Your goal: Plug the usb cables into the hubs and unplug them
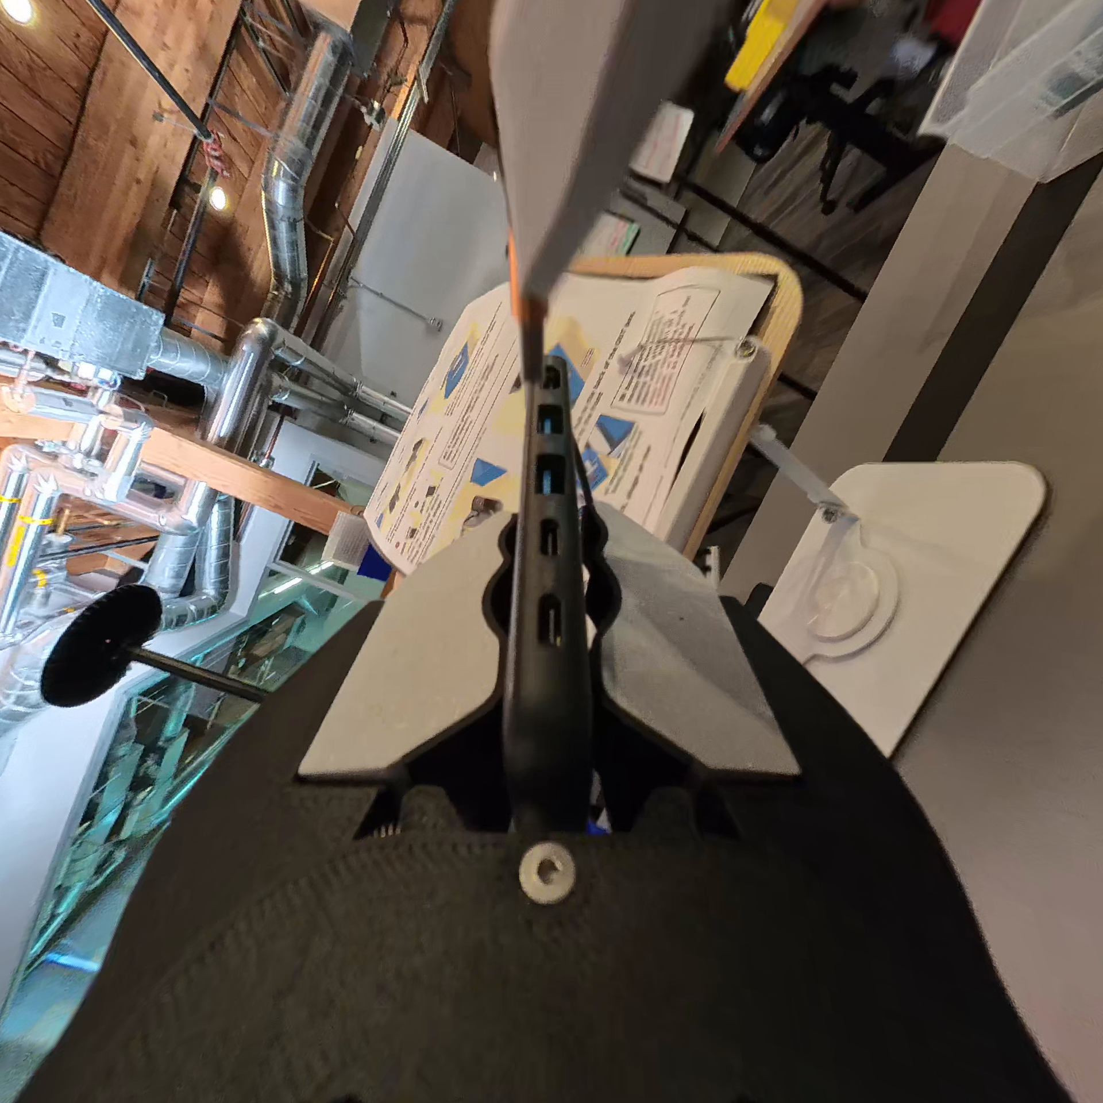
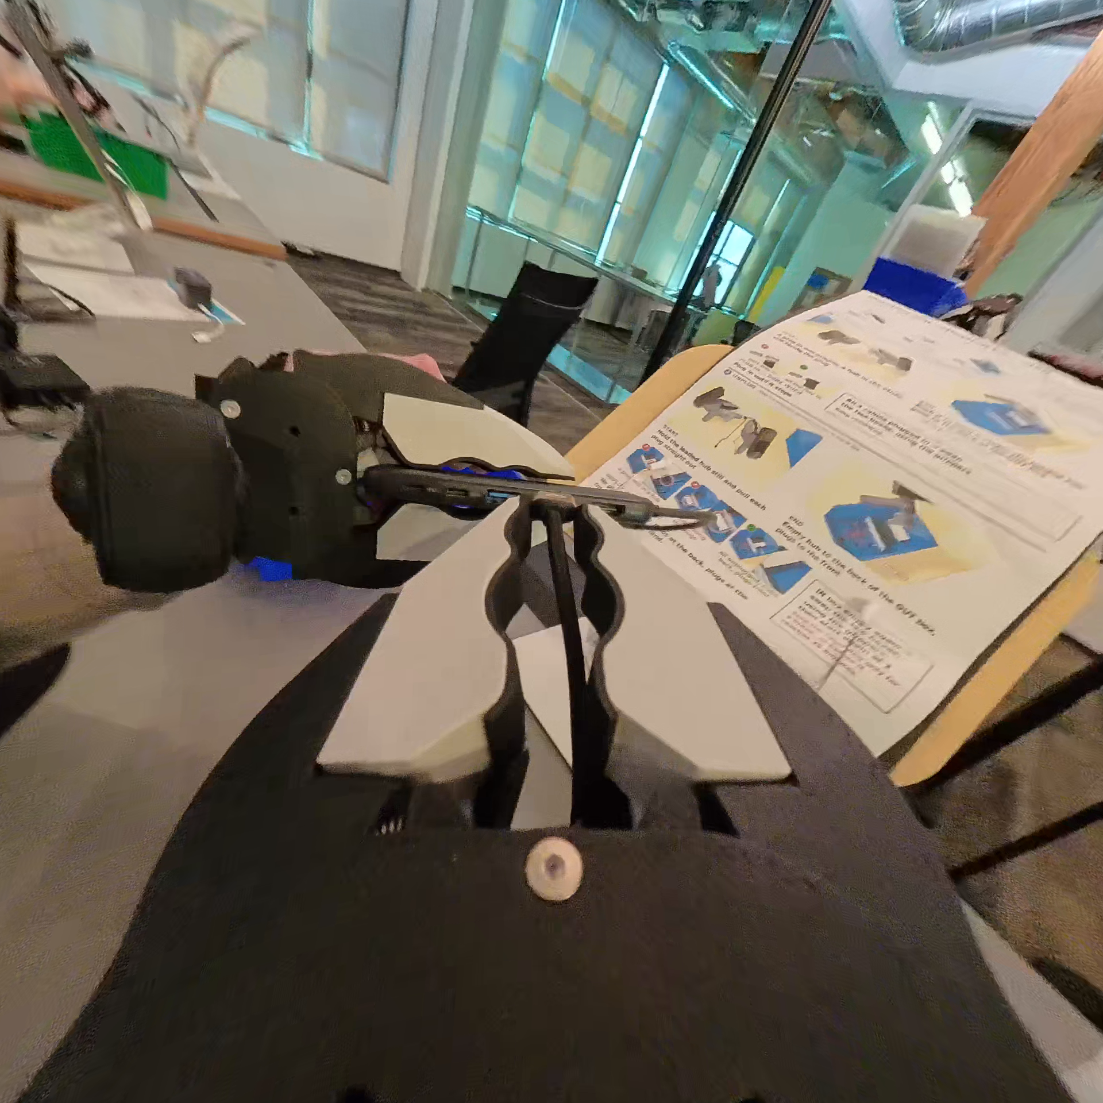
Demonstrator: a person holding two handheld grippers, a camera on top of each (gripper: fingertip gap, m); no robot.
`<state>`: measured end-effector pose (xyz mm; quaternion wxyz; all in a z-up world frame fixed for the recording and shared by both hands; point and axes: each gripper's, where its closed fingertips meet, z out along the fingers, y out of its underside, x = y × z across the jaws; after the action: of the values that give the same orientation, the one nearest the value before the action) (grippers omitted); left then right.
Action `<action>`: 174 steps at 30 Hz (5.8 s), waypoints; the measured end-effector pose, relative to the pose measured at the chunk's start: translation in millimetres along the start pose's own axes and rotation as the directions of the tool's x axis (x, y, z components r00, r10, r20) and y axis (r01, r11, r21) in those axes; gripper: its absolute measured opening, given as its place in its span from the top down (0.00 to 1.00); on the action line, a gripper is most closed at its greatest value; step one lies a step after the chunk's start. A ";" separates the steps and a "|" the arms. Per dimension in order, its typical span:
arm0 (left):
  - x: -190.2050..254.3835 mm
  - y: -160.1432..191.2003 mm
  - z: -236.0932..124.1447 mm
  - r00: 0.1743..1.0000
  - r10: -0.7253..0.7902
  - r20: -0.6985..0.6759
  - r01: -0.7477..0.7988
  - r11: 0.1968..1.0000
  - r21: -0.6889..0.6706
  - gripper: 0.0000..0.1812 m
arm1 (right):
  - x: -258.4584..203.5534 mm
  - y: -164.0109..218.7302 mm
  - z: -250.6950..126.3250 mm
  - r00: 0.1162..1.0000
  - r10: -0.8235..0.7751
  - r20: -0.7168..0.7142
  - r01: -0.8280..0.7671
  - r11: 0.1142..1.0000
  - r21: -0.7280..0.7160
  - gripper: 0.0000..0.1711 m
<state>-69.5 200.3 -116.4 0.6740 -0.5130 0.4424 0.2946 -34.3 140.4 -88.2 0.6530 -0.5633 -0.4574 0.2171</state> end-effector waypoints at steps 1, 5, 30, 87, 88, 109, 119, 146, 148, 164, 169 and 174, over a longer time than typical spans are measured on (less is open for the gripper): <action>-2.1 3.7 0.5 1.000 0.007 0.011 -0.007 1.000 -0.010 0.90 | 3.2 -2.5 -3.4 0.997 0.072 0.024 -0.073 0.997 0.022 0.93; -5.6 2.4 -1.0 1.000 -0.016 0.014 0.016 1.000 0.006 0.90 | 21.8 -2.0 -16.1 0.991 0.129 0.021 -0.130 0.991 0.033 0.93; -17.2 0.4 -7.7 1.000 -0.006 0.024 0.005 1.000 0.022 0.89 | 282.6 183.4 -226.4 0.871 0.246 -0.425 -0.357 0.911 -0.204 0.93; 43.3 -62.5 -27.1 0.975 0.088 -0.202 -0.031 0.963 0.269 0.89 | 52.4 55.6 -94.2 0.518 -0.806 0.288 0.855 0.472 -0.215 0.74; 46.2 -68.1 -29.8 0.972 0.086 -0.217 -0.022 0.959 0.282 0.89 | 33.5 47.9 -82.0 0.476 -0.832 0.284 0.879 0.449 -0.158 0.74; 23.4 -110.7 -55.4 0.947 -0.135 -0.292 0.247 0.887 0.391 0.76 | 90.2 17.7 -102.9 0.417 -0.898 0.142 0.883 0.363 -0.299 0.95; 8.4 -83.1 -40.6 0.982 -0.100 -0.162 0.149 0.933 0.328 0.82 | 279.6 111.7 -196.2 0.650 -0.753 0.102 0.611 0.438 -0.660 0.94; 41.2 -65.8 -22.7 0.974 -0.024 -0.225 0.087 0.958 0.272 0.83 | 301.3 342.9 -213.7 0.887 -0.300 0.352 0.433 0.271 -0.860 0.83; 41.5 -64.8 -22.2 0.973 -0.022 -0.229 0.085 0.959 0.270 0.83 | 296.4 343.9 -218.3 0.922 -0.208 0.327 0.378 0.299 -0.876 0.80; 24.0 -58.5 -19.0 0.969 -0.116 -0.216 0.169 0.954 0.246 0.82 | 252.5 156.8 -180.5 0.978 -0.208 0.021 0.175 0.756 -0.631 0.74; 5.2 -52.1 -20.4 0.965 -0.181 -0.191 0.222 0.949 0.224 0.81 | 168.7 9.8 -117.9 0.973 -0.208 -0.104 0.182 0.959 -0.216 0.80; -20.8 -53.5 -26.2 0.941 -0.309 -0.141 0.335 0.913 0.234 0.83 | 96.6 -94.3 -65.5 0.993 -0.083 -0.080 0.095 0.981 0.171 0.78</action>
<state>-40.8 160.5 -76.7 0.7504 -0.5022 0.4194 0.0939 46.1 156.8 37.4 0.7248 -0.4905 -0.4375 0.2064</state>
